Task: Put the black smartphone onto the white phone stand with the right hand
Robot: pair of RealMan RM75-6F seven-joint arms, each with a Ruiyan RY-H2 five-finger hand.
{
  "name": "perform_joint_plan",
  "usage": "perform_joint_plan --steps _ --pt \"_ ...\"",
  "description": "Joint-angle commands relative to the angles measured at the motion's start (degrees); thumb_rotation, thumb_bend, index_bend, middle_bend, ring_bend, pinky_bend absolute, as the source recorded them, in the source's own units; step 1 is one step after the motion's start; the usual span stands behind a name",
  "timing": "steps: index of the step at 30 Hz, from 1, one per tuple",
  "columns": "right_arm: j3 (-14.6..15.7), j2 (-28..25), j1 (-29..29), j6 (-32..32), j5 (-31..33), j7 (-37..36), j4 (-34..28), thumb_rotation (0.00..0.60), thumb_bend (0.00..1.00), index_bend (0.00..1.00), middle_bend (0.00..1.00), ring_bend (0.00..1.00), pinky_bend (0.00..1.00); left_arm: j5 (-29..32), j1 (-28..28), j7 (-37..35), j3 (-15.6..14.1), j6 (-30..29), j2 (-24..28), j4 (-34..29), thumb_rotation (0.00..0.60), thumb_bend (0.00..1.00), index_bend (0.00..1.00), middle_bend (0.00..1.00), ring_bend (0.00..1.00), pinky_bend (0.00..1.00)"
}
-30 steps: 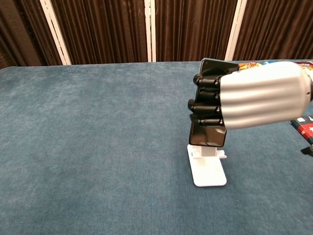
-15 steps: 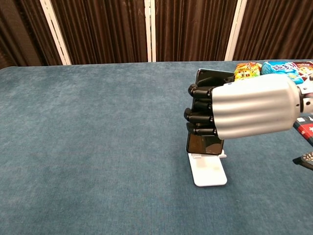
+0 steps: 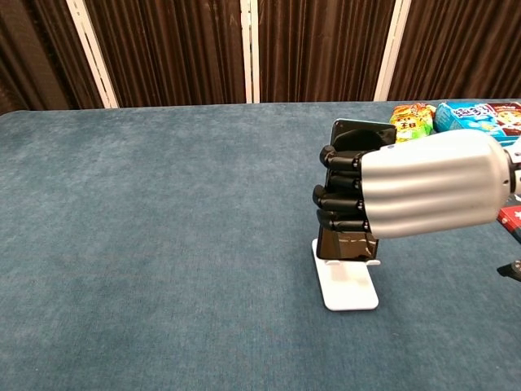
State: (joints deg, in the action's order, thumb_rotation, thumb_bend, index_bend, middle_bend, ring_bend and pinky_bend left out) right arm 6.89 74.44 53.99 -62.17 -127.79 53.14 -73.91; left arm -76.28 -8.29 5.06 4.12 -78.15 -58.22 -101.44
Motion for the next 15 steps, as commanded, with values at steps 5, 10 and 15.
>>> perform_joint_plan --steps 5,10,15 --pt "0.03 0.43 -0.58 0.09 -0.23 -0.2 0.58 0.6 0.44 0.51 0.45 0.36 0.35 -0.12 -0.01 -0.08 -0.09 0.07 0.02 -0.08 0.6 0.0 0.0 0.0 0.0 0.0" --pt "-0.15 0.41 -1.14 0.32 0.14 -0.43 0.2 0.6 0.43 0.41 0.33 0.25 0.32 -0.1 -0.06 0.0 -0.13 0.18 -0.02 -0.07 0.6 0.0 0.0 0.0 0.0 0.0" --pt "-0.37 0.53 -1.62 0.16 0.1 -0.29 0.14 0.6 0.43 0.33 0.26 0.19 0.32 -0.17 -0.04 0.04 -0.15 0.08 0.0 -0.11 0.6 0.0 0.0 0.0 0.0 0.0"
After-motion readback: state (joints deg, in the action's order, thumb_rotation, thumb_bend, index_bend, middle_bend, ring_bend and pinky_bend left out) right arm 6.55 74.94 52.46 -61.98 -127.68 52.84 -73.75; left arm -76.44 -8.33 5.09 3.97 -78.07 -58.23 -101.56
